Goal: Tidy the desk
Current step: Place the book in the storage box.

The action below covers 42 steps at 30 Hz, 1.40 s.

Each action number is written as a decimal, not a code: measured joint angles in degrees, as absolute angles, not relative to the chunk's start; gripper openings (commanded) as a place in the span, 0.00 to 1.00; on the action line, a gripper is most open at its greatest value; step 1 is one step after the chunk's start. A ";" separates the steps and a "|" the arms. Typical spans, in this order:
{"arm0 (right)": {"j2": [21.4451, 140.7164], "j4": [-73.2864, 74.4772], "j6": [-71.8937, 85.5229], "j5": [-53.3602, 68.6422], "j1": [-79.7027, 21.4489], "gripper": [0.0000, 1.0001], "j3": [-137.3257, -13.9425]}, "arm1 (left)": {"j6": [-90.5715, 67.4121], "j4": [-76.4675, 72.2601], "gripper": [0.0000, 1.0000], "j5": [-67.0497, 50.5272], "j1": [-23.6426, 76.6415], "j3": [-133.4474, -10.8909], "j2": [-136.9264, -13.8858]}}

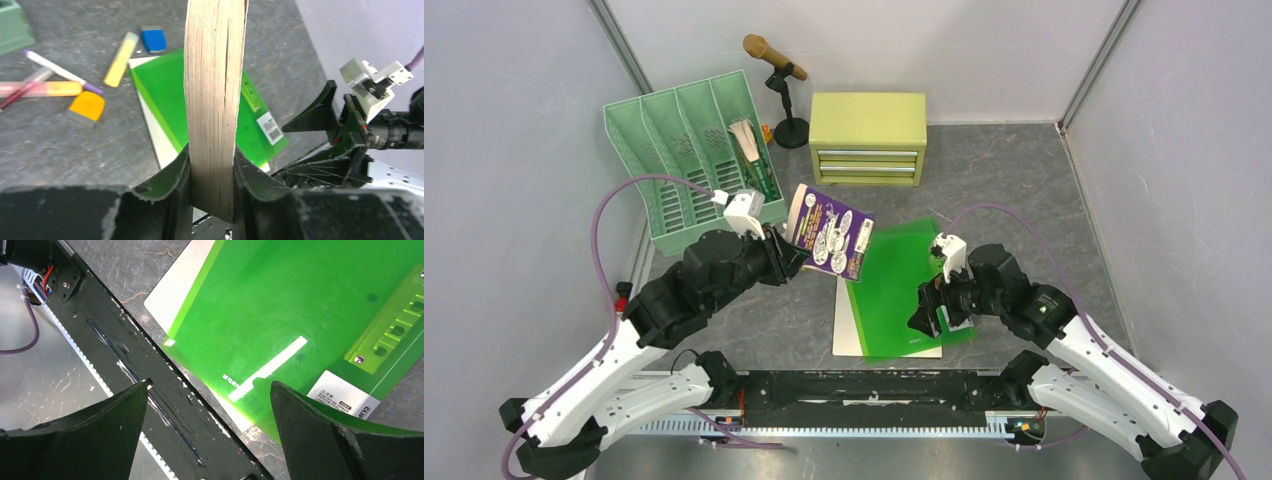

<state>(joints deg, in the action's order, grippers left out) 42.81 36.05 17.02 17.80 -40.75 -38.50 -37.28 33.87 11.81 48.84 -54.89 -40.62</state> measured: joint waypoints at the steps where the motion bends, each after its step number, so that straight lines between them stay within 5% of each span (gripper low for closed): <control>1: 42.81 35.83 17.32 17.98 -40.75 0.98 -38.15 | -36.25 35.57 0.02 12.45 48.84 -56.55 -41.43; 28: 39.33 29.28 22.90 20.60 -40.75 0.98 -26.98 | -33.43 56.27 0.02 24.84 48.05 -67.07 -53.67; 35: 37.01 29.06 23.16 21.39 -40.75 0.98 -26.96 | -33.41 55.05 0.02 16.78 43.70 -69.60 -59.29; 42: 36.42 29.08 23.35 22.04 -40.75 0.98 -26.87 | -34.48 48.40 0.02 -4.23 25.78 -70.11 -62.00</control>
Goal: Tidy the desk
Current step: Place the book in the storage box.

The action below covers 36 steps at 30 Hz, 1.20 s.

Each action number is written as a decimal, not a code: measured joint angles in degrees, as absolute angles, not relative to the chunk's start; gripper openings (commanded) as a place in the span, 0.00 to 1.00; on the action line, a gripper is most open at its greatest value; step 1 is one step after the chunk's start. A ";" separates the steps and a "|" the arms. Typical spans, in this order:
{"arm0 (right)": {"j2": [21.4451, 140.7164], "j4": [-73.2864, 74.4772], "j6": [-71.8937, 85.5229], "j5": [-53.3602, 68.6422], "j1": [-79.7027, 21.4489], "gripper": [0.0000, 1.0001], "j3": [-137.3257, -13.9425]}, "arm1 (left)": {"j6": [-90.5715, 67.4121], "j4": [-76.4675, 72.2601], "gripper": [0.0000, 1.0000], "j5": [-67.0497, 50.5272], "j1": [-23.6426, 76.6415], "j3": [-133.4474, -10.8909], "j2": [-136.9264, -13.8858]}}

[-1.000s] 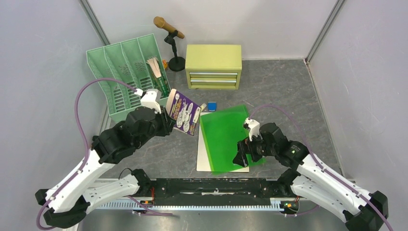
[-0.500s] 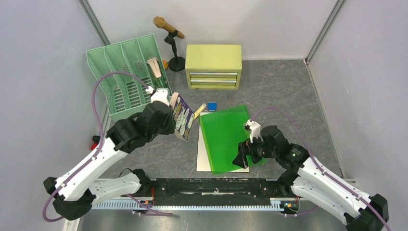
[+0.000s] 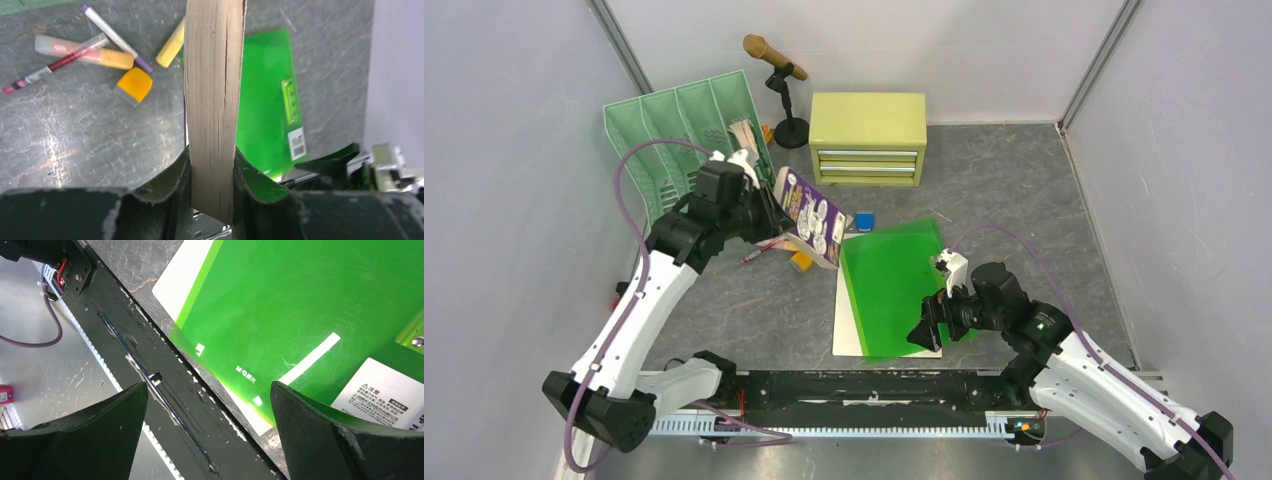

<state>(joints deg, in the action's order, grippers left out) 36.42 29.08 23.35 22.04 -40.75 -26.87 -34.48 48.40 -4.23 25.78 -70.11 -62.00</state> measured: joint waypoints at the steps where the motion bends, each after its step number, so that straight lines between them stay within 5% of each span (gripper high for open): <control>1: 36.42 29.12 23.35 22.09 -40.75 0.98 -26.85 | -34.76 47.75 0.02 -6.17 23.51 -70.54 -62.41; 16: 36.56 29.17 23.77 22.46 -40.75 0.98 -26.85 | -33.28 47.05 0.02 -0.91 16.19 -90.52 -62.15; 36: 36.84 28.84 24.21 22.44 -40.75 0.98 -25.89 | -25.63 56.99 0.03 21.32 16.10 -90.54 -61.28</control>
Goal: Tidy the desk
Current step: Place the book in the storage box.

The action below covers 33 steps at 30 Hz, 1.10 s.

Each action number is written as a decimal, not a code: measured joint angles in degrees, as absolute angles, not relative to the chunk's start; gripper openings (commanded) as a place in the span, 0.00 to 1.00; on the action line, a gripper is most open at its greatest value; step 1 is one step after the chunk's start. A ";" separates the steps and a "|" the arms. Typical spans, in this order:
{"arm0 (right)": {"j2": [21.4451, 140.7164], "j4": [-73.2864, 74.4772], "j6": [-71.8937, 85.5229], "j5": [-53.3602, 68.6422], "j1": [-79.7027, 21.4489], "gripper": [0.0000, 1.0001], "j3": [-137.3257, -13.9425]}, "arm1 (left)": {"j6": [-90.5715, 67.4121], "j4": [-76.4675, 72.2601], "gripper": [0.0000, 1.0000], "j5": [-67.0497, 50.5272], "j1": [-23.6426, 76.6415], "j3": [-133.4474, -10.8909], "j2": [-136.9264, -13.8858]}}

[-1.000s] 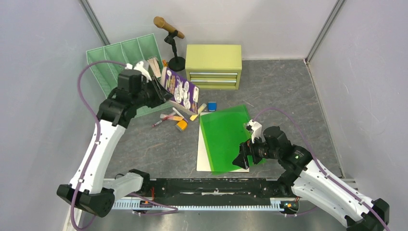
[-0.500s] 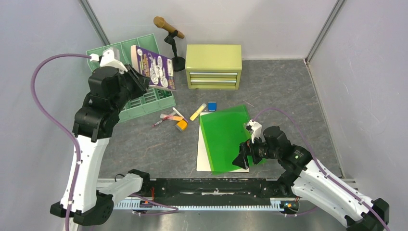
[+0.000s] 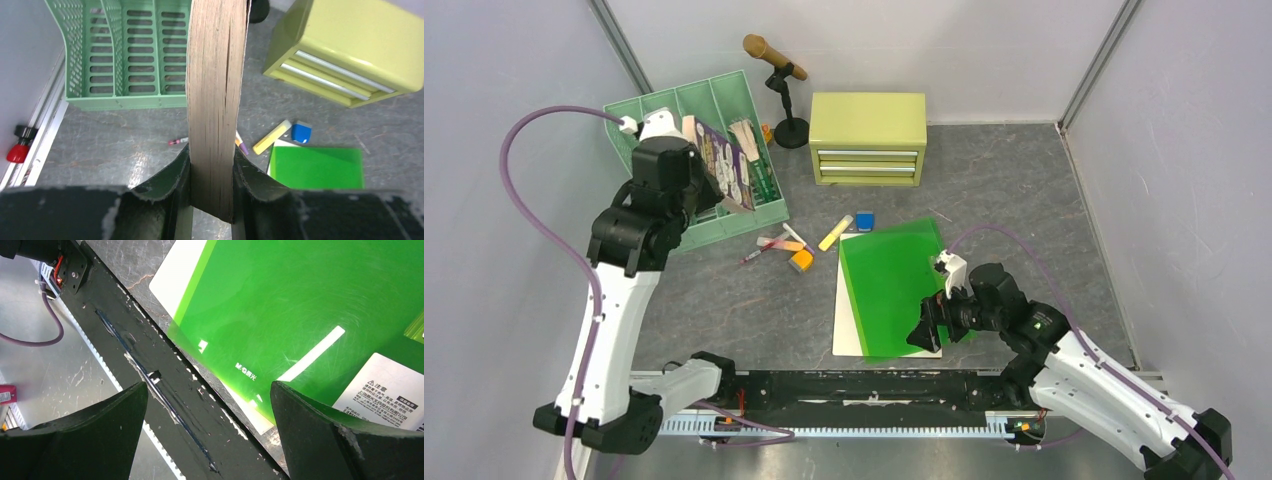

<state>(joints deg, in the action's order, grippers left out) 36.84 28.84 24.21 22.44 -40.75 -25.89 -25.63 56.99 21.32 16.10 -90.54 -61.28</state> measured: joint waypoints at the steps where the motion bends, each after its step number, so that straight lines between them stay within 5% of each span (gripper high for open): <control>1: 37.04 28.71 24.21 22.44 -40.75 0.98 -25.87 | -25.65 57.60 0.03 21.63 16.10 -90.54 -62.02; 33: 40.58 27.40 24.38 21.34 -40.75 0.98 -24.99 | -22.83 56.21 0.02 23.90 15.81 -87.13 -74.61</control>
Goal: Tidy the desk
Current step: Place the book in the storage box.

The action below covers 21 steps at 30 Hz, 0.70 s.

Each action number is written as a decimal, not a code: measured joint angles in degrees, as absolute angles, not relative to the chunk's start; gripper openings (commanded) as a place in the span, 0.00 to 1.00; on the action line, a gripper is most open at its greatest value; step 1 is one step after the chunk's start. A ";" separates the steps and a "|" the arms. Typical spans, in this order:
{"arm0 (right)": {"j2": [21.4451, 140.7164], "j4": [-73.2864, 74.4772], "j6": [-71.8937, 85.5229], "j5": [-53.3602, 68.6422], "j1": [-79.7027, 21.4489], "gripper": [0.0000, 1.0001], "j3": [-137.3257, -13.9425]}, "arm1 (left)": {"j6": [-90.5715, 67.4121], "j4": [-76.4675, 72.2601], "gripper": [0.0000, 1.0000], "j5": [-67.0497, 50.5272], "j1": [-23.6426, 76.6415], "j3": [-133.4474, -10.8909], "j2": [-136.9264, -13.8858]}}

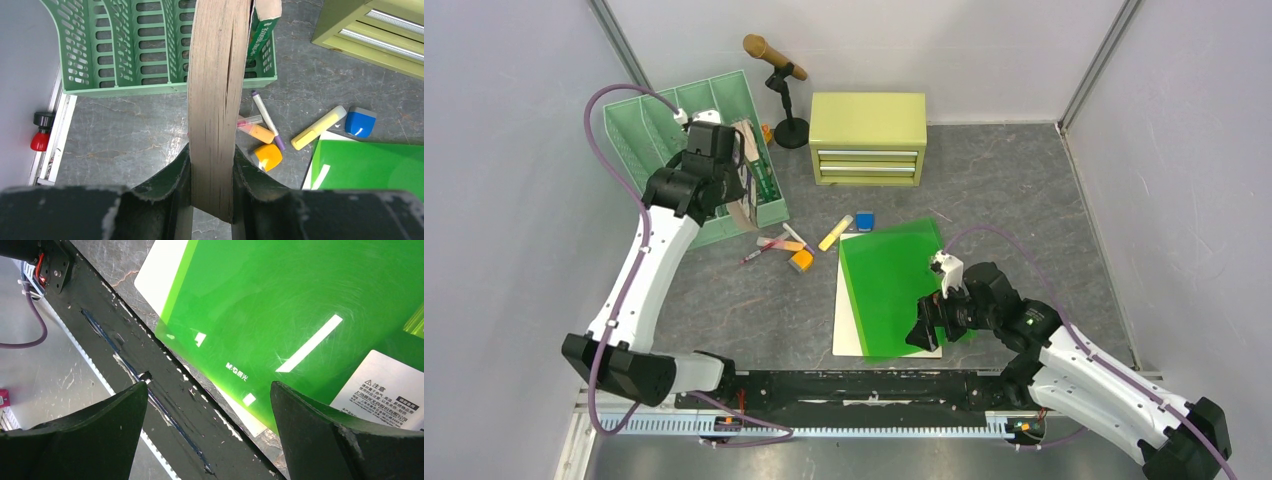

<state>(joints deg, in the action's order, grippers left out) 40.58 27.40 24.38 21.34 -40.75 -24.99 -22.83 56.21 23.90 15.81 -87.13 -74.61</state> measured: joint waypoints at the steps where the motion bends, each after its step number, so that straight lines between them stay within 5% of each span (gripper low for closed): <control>1: 40.58 27.24 24.43 21.34 -40.75 0.98 -24.99 | -22.83 55.92 0.02 23.90 15.81 -87.15 -75.13; 21: 37.54 27.33 25.85 21.41 -40.75 0.98 -23.20 | -23.03 50.96 0.02 24.47 14.85 -92.18 -81.03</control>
<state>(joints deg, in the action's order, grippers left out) 37.54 27.33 25.85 21.41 -40.75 -23.20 -23.03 50.96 24.47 14.85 -92.18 -81.03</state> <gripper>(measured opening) 0.979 0.325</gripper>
